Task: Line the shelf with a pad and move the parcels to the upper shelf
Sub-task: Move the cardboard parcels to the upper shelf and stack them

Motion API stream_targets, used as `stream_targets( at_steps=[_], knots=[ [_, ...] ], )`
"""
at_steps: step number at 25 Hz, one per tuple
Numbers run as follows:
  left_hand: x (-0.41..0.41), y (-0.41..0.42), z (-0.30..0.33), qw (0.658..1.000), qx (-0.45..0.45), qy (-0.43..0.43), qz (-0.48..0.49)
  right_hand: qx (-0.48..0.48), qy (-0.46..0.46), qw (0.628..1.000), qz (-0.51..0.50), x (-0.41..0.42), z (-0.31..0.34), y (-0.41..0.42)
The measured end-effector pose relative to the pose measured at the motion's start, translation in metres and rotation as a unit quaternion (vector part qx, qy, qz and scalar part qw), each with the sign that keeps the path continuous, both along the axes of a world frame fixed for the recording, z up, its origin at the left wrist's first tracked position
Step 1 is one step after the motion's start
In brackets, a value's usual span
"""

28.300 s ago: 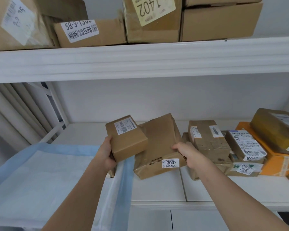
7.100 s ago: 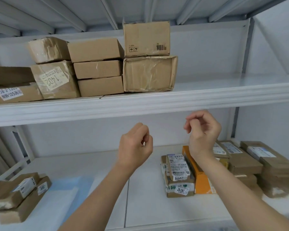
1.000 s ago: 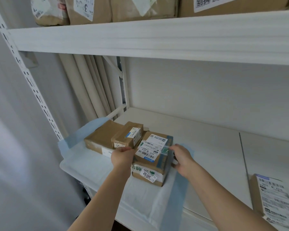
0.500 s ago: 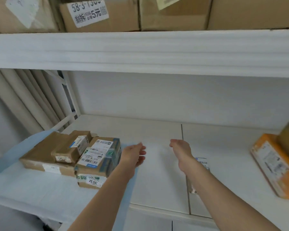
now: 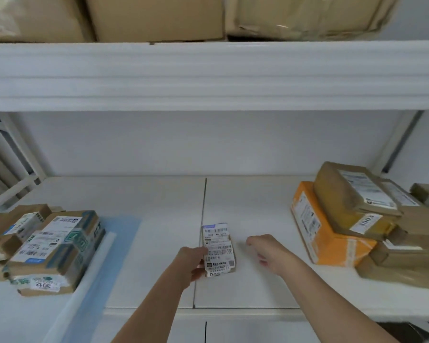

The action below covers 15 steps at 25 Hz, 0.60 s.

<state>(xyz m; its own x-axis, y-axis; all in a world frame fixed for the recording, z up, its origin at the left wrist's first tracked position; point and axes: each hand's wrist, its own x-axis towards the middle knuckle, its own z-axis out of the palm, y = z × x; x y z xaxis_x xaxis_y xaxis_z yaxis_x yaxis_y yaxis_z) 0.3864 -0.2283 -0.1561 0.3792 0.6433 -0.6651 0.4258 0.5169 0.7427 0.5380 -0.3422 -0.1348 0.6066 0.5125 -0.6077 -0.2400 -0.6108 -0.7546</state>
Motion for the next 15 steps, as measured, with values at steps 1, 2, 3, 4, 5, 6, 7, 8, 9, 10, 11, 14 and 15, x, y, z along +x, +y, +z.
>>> stream_targets(
  at_steps=[1,2,3,4,5,6,7,8,9,10,11,14,15],
  knots=[
    [0.009,-0.007,-0.001,1.0,0.005,0.004,0.005,0.022,-0.01,1.0,0.004,0.008,0.003,-0.007],
    [0.019,-0.013,0.0,1.0,0.013,0.006,0.009,0.056,-0.042,0.998,0.002,0.014,0.008,-0.013],
    [0.029,-0.018,-0.001,1.0,0.02,0.007,0.018,0.103,-0.096,0.99,-0.005,0.021,0.014,-0.019],
    [0.04,-0.025,-0.001,0.999,0.024,0.007,0.029,0.149,-0.168,0.974,-0.017,0.029,0.022,-0.028],
    [0.049,-0.029,0.001,0.998,0.036,0.008,0.049,0.184,-0.249,0.95,-0.03,0.034,0.032,-0.034],
    [0.056,-0.031,0.002,0.996,0.058,0.016,0.067,0.204,-0.335,0.919,-0.048,0.041,0.044,-0.038],
    [0.065,-0.037,0.005,0.993,0.082,0.023,0.087,0.208,-0.425,0.879,-0.067,0.051,0.055,-0.045],
    [0.074,-0.043,0.008,0.99,0.102,0.021,0.099,0.189,-0.506,0.838,-0.082,0.061,0.063,-0.052],
    [0.084,-0.05,0.015,0.989,0.101,0.004,0.11,0.159,-0.577,0.795,-0.097,0.072,0.07,-0.059],
    [0.094,-0.057,0.021,0.989,0.095,-0.013,0.114,0.124,-0.632,0.756,-0.113,0.082,0.077,-0.068],
    [0.104,-0.063,0.028,0.99,0.087,-0.028,0.109,0.083,-0.669,0.728,-0.128,0.092,0.081,-0.077],
    [0.126,-0.081,0.043,0.993,0.077,-0.08,0.046,-0.074,-0.635,0.762,-0.108,0.112,0.092,-0.105],
    [0.13,-0.087,0.047,0.993,0.071,-0.094,0.023,-0.123,-0.588,0.795,-0.081,0.118,0.095,-0.112]
  ],
)
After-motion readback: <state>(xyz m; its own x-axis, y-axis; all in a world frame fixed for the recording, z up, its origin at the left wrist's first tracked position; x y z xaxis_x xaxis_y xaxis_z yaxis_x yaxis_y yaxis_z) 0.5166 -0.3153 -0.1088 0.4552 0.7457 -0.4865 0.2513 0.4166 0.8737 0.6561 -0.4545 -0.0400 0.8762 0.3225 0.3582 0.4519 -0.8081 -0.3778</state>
